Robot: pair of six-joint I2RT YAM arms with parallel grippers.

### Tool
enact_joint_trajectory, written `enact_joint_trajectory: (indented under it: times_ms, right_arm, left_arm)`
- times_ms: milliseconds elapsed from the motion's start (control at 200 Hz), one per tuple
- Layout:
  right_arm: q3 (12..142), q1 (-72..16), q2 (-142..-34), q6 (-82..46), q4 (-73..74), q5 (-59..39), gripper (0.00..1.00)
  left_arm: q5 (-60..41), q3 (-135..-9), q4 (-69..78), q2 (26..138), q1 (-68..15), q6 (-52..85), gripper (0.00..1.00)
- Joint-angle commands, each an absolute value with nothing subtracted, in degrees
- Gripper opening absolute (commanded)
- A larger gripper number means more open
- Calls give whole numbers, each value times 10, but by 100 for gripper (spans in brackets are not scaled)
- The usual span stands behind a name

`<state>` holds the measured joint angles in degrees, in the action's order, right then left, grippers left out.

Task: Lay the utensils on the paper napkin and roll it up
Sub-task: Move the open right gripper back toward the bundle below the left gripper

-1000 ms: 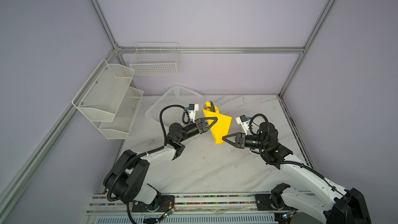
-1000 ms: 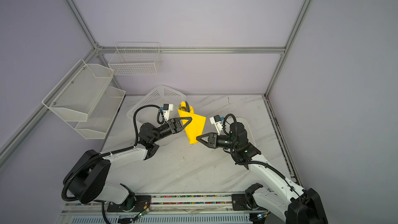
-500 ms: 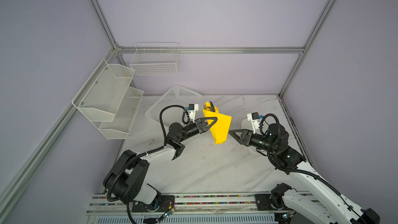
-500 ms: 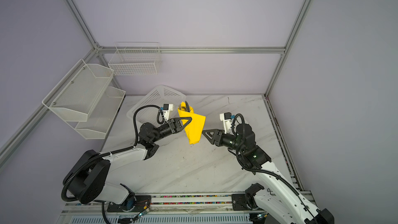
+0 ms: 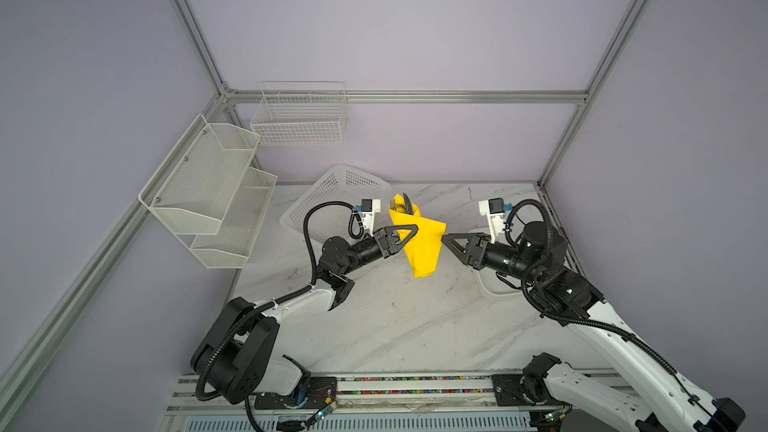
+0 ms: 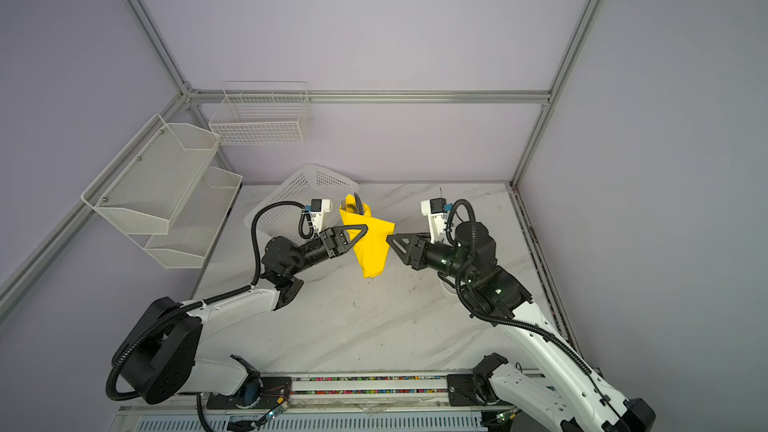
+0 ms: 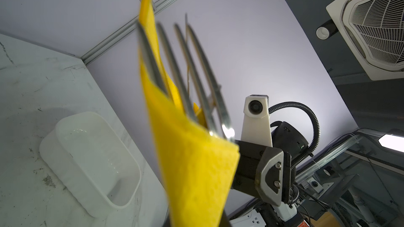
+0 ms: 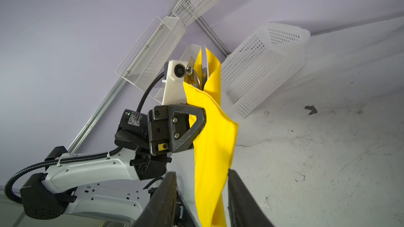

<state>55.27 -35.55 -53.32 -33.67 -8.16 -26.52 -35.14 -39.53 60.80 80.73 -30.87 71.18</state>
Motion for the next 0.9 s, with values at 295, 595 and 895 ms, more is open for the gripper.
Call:
enact_joint_trajectory:
  times_ms: [295, 595, 895]
  right_arm:
    - [616, -428, -573, -302, -113, -171, 41]
    - [588, -430, -535, -328, -127, -82, 52]
    - [506, -430, -511, -361, -26, -214, 70]
  left_arm:
    - [-345, -401, 626, 783, -306, 696, 9]
    - [-343, -403, 623, 778, -306, 695, 9]
    - [-341, -408, 634, 776, -305, 706, 9]
